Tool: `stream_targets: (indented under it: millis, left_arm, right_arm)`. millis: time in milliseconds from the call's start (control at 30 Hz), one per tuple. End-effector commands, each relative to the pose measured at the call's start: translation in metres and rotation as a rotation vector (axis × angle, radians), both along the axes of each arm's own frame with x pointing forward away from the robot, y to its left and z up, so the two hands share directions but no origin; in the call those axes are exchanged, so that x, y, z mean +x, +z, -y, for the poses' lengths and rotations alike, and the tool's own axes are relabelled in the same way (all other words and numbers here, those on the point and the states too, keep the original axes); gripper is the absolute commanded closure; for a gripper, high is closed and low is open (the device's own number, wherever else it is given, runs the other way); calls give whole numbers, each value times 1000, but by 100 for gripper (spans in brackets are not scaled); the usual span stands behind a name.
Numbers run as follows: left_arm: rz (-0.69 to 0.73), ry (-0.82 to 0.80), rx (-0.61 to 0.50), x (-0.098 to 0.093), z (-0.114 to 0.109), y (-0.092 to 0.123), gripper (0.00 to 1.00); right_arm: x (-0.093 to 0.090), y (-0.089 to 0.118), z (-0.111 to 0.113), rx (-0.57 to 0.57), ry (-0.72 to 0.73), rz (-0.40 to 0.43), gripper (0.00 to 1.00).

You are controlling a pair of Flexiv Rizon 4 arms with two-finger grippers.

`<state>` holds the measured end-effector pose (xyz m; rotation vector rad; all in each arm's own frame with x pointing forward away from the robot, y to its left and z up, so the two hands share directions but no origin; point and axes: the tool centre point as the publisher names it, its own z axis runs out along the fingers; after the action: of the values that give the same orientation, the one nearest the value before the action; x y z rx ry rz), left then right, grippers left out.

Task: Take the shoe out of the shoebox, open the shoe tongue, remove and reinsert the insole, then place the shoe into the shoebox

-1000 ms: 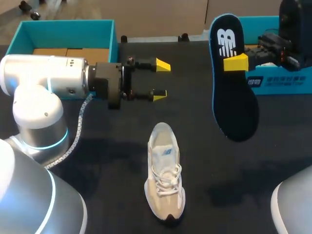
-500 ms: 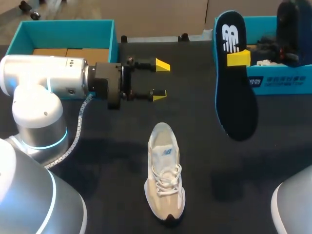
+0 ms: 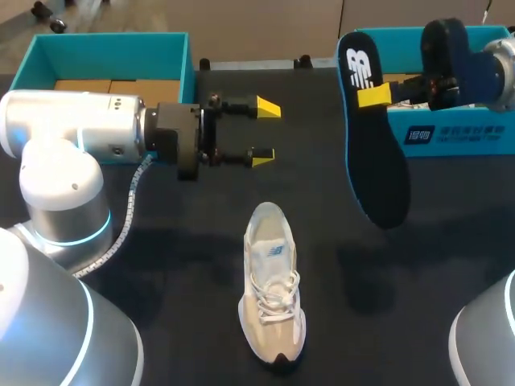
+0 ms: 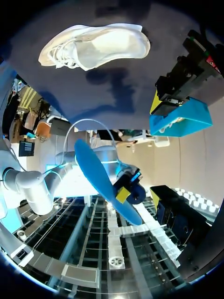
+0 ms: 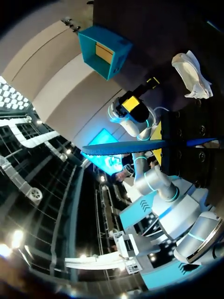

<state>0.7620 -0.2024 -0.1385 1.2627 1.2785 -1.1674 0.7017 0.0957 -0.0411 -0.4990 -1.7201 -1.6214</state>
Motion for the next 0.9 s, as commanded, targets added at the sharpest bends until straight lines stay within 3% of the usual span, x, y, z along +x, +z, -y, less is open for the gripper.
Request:
stream_targets:
  millis: [33, 233, 400, 600, 900]
  left_arm:
    - [2, 3, -2, 0, 2, -1, 0]
    - [2, 3, -2, 0, 2, -1, 0]
    - [2, 3, -2, 0, 2, -1, 0]
    - [2, 3, -2, 0, 2, -1, 0]
    - [2, 3, -2, 0, 2, -1, 0]
  right_arm:
    - [4, -2, -2, 4, 10, 0, 100]
    - [4, -2, -2, 4, 10, 0, 100]
    - [40, -21, -11, -34, -27, -185, 100]
    - [52, -51, -18, -1, -108, -337, 100]
    - [52, -51, -18, -1, -108, -337, 100]
